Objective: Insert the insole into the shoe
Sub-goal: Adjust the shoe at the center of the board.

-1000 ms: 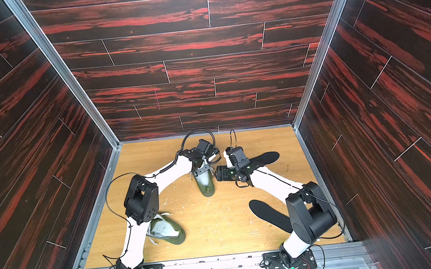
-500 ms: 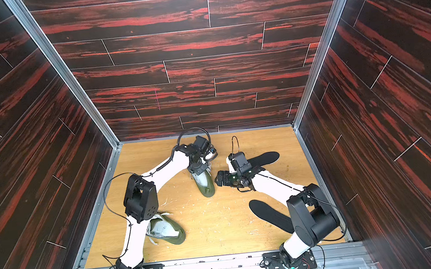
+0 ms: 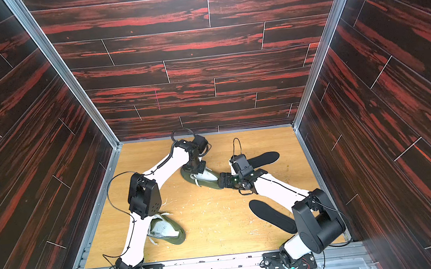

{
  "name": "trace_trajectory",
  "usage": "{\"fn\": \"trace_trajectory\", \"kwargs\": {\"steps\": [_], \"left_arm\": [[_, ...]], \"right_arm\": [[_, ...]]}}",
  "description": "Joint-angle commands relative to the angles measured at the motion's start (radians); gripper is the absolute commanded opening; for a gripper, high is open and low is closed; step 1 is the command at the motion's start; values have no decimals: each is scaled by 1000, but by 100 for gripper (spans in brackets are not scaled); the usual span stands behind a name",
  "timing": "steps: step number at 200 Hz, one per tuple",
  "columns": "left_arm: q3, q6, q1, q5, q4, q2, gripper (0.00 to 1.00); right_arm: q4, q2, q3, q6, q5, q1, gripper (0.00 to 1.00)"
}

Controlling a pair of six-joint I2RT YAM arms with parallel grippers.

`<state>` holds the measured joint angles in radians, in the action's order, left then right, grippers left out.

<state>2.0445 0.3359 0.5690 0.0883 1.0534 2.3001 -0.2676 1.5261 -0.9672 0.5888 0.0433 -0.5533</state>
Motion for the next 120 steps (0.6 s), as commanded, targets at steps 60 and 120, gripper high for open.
{"fn": "trace_trajectory", "kwargs": {"steps": [60,120], "left_arm": [[-259,317,32,-36,-194,-216,4],[-316,356,34,-31,-245,-251,4]], "right_arm": [[-133,247,-224,-85,-154,-46,90],[-250,393,-365,-128,-315,-66,88]]}}
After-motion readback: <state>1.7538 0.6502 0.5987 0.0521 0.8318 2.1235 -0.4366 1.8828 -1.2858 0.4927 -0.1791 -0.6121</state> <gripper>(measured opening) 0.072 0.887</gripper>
